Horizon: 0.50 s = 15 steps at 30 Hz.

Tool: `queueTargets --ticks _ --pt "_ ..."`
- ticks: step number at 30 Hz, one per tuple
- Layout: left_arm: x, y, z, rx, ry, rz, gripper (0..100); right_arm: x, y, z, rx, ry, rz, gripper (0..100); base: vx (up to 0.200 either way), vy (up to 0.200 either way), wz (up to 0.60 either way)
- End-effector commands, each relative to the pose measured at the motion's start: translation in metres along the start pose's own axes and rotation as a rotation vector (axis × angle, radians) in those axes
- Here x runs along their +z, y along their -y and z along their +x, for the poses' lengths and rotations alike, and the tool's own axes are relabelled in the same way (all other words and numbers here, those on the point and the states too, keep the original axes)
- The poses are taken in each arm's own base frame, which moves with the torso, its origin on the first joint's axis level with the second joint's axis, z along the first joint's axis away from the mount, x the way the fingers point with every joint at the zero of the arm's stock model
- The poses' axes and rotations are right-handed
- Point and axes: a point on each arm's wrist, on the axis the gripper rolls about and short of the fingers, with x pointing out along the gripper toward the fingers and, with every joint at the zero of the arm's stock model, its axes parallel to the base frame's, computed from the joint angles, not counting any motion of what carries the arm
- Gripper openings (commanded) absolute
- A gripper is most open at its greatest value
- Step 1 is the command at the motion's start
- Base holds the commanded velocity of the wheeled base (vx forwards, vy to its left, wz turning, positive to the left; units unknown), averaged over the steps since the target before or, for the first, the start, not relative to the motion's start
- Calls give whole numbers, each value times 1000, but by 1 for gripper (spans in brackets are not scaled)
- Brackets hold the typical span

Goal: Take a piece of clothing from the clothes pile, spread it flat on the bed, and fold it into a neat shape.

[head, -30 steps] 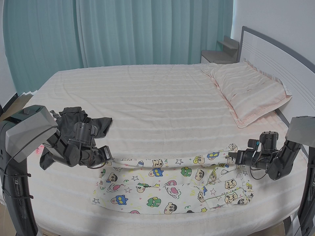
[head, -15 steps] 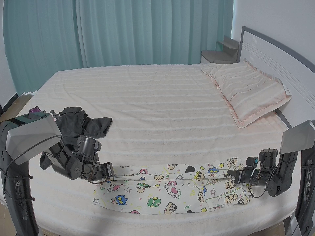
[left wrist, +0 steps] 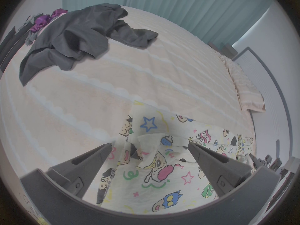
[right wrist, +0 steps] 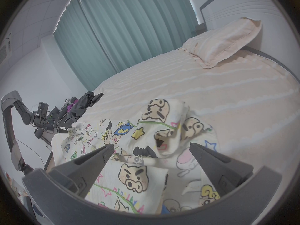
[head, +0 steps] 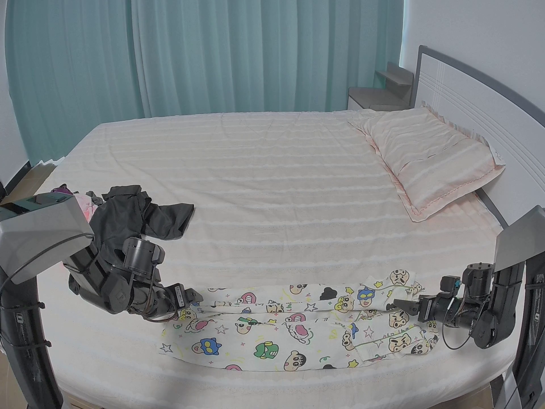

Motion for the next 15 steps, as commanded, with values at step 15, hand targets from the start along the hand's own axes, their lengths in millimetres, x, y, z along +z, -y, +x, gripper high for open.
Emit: queueTargets --ticks 15 --pt "26 -23 -73 -263 5 -477 100 5 -11 4 34 21 96 100 0 0 0"
